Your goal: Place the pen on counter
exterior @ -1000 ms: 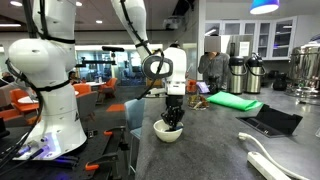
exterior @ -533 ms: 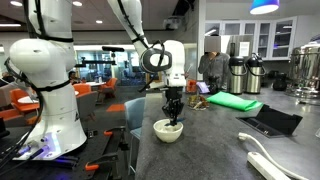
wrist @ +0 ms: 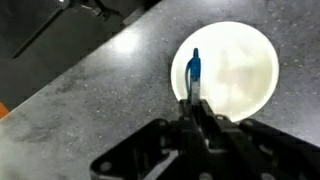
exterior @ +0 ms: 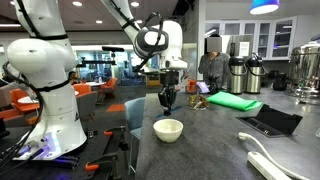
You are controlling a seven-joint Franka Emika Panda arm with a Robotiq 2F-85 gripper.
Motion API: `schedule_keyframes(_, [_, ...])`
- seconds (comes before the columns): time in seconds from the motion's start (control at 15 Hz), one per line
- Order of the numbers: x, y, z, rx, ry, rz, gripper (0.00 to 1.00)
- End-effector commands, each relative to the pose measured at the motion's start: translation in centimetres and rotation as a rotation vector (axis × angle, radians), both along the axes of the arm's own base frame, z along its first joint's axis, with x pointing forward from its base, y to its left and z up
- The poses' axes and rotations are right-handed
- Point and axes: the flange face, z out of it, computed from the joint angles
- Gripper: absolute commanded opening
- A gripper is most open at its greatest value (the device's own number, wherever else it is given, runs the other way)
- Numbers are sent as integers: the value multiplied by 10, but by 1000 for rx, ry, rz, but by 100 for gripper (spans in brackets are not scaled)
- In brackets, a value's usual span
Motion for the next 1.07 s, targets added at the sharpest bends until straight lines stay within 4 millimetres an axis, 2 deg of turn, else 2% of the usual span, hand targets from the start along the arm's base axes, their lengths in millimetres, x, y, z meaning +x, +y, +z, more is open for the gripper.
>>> schedule_keyframes(0.0, [-8, -30, 13, 0, 41, 45, 3])
schedule_keyframes(0.2, [-7, -65, 10, 13, 23, 72, 3])
schedule_keyframes(0.47, [-9, -100, 0, 38, -20, 116, 3])
schedule_keyframes(0.67, [-8, -113, -19, 59, -26, 163, 3])
schedule_keyframes(1.0, [-10, -121, -52, 100, -22, 167, 3])
